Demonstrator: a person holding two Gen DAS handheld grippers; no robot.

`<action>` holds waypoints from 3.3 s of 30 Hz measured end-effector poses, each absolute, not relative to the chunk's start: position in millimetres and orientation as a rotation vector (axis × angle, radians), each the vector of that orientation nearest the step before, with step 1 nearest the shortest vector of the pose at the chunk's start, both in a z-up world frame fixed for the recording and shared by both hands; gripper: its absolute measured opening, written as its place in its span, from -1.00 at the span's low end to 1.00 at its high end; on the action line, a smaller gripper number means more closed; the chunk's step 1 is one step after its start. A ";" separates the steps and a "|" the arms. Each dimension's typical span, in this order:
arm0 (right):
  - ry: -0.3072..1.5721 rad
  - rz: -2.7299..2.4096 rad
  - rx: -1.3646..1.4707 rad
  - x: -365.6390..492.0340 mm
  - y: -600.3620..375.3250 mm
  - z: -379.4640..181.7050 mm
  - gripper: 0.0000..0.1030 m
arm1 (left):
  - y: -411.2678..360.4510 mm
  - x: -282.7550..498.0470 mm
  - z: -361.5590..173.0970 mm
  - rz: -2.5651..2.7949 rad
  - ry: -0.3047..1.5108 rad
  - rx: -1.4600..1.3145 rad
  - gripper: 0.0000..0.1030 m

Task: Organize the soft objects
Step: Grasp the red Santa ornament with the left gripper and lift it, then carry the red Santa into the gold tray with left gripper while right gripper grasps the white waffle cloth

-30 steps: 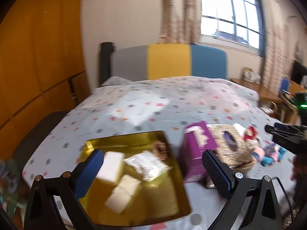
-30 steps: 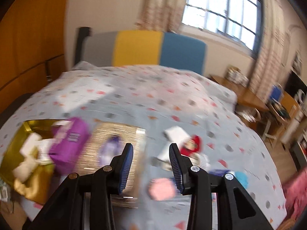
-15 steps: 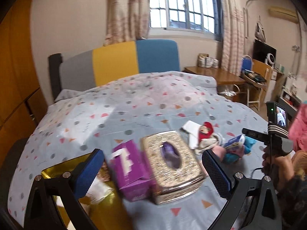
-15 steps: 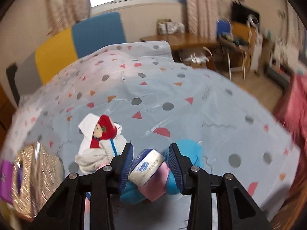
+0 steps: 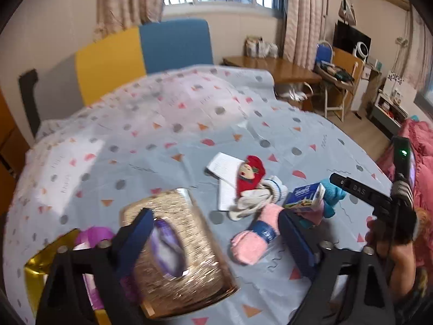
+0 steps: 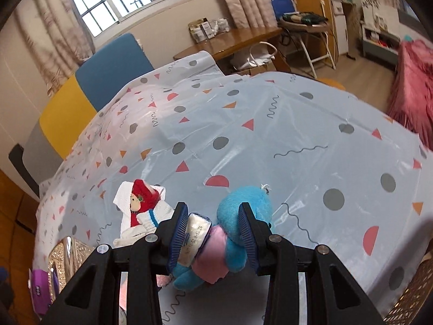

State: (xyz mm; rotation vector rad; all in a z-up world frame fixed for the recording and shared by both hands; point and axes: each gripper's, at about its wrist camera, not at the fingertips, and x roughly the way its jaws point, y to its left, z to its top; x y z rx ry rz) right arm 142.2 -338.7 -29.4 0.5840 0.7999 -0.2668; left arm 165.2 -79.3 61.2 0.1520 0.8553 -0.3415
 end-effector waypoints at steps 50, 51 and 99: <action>0.824 -0.158 0.631 148.6 -332.9 -36.4 -0.20 | -82.6 293.1 53.8 -0.291 0.993 -0.118 -0.72; 0.826 -0.159 0.628 148.6 -332.4 -36.6 -0.20 | -73.3 291.0 58.9 -0.273 0.982 -0.125 -0.72; 0.807 -0.139 0.411 157.3 -296.1 -26.4 -0.20 | 293.0 144.9 -68.4 0.215 1.031 -0.423 -0.04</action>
